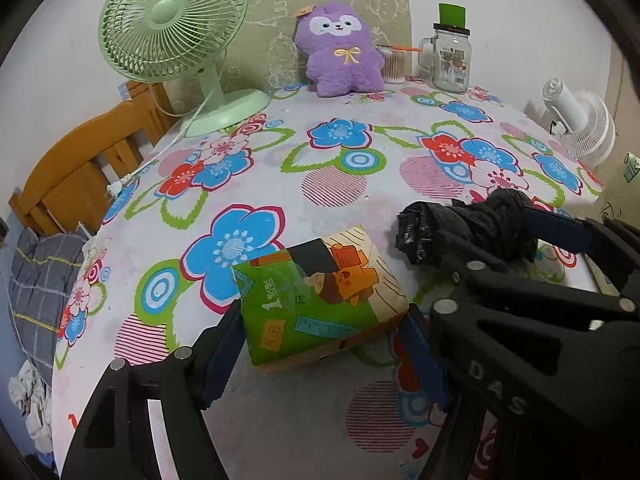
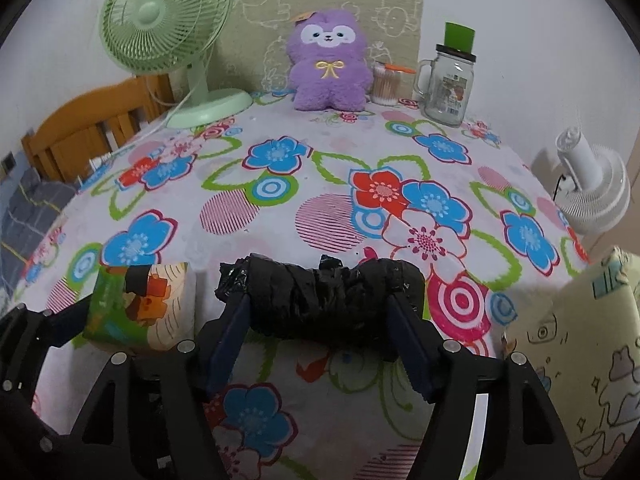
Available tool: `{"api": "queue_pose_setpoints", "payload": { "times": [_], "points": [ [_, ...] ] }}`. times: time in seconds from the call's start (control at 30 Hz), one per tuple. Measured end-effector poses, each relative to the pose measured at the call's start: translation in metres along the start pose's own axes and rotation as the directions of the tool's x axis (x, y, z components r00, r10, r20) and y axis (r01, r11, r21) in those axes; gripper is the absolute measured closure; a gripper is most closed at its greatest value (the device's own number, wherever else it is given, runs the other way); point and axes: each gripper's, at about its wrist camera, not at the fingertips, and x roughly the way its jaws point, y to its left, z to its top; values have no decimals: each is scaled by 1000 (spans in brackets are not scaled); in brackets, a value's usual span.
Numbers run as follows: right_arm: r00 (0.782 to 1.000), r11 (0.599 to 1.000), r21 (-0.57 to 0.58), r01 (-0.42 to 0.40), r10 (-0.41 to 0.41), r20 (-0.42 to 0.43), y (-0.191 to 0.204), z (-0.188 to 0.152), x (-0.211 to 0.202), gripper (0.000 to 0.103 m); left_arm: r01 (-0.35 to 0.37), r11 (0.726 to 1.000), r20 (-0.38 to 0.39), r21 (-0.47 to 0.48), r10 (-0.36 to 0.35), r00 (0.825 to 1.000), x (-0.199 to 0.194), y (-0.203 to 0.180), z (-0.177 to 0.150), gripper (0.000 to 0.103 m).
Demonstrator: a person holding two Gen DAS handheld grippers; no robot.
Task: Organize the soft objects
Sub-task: 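Lift the green tissue pack with the left gripper while the right gripper lifts the black bundle, then carry the tissue pack with the left gripper while the right gripper carries the bundle to the paper box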
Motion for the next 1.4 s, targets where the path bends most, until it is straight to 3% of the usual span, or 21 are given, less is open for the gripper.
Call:
{"api": "queue_pose_setpoints", "payload": {
  "times": [0.2, 0.4, 1.4],
  "points": [
    [1000, 999, -32, -17, 16, -20, 3, -1, 7, 63, 7, 1000, -3, 6, -7, 1000, 2, -1, 1, 25],
    [1000, 999, -34, -22, 22, -2, 5, -2, -2, 73, 3, 1000, 11, 13, -3, 1000, -3, -2, 0, 25],
    [992, 1000, -12, 7, -5, 127, -9, -23, -102, 75, 12, 999, 157, 33, -17, 987, -91, -26, -18, 25]
  ]
}}
